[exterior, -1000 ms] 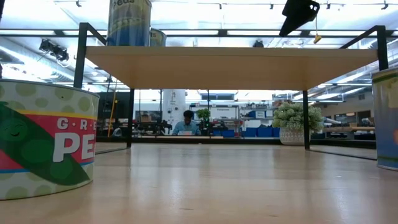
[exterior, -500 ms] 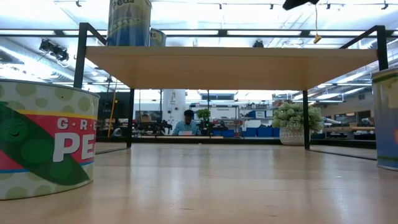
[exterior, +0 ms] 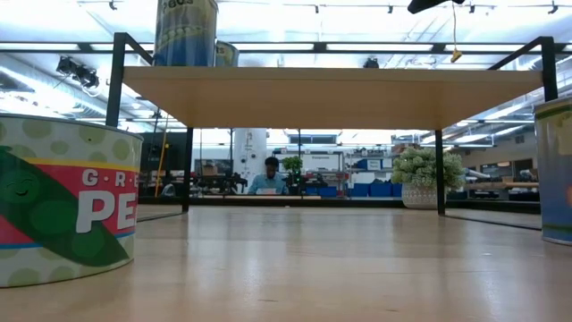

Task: Pick and place cans onto a shelf
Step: Put the canned oranges on the shelf

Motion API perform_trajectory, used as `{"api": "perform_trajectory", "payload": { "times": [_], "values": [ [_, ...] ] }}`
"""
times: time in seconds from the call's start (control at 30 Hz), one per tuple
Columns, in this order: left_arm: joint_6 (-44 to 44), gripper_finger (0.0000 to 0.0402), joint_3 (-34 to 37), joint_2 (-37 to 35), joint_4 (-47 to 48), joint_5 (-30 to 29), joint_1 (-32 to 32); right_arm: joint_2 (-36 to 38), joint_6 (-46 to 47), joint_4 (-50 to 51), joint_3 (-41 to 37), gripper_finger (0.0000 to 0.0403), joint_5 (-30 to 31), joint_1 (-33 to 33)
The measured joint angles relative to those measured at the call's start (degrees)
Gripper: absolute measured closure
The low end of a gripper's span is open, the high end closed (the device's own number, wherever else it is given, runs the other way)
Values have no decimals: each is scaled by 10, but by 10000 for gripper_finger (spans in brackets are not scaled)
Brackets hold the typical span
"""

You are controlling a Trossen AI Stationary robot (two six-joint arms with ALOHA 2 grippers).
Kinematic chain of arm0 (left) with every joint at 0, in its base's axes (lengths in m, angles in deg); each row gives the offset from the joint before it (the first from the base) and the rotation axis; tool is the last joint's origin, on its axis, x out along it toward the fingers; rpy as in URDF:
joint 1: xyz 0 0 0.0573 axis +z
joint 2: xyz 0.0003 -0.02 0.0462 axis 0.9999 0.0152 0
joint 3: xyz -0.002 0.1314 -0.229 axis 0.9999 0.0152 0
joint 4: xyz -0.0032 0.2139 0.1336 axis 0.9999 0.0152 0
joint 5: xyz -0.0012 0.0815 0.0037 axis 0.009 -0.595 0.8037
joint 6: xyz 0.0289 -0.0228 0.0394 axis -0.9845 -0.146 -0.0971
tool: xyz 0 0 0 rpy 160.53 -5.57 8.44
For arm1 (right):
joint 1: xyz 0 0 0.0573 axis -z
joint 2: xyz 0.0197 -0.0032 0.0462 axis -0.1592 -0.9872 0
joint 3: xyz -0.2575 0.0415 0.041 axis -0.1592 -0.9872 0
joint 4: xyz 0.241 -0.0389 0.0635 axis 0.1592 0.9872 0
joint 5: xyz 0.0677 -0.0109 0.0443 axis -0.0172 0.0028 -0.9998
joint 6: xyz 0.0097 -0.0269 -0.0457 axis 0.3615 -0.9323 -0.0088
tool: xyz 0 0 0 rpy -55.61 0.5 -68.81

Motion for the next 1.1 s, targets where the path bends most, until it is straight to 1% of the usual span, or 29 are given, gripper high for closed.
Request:
{"api": "perform_trajectory", "payload": {
  "times": [0.2,0.3,0.43,0.57,0.63,0.73,0.8,0.9,1.0,1.1],
  "values": [
    [0,45,0,3,12,-23,14,0,-3,0,0,55,0,8],
    [0,45,0,3,13,-25,19,0,-1,0,0,55,-2,11],
    [17,45,-6,3,-12,-8,19,0,19,0,1,55,-50,7],
    [26,45,-33,3,-71,-16,4,0,13,-37,1,55,-109,-23],
    [11,45,-44,3,-111,-19,-3,0,11,-61,2,55,-120,-45],
    [-3,45,-47,3,-163,-21,-8,-10,3,-53,3,55,-134,-78],
    [1,45,-47,3,-174,-27,-9,-19,28,-40,2,55,-159,-100],
    [21,45,-47,3,-174,-27,-9,-40,97,-14,3,55,-184,-131],
    [40,45,-47,3,-175,-25,-7,-68,173,16,3,55,-183,-159],
    [44,45,-47,3,-173,-24,-7,-97,219,23,2,55,-172,-188]
  ]
}}
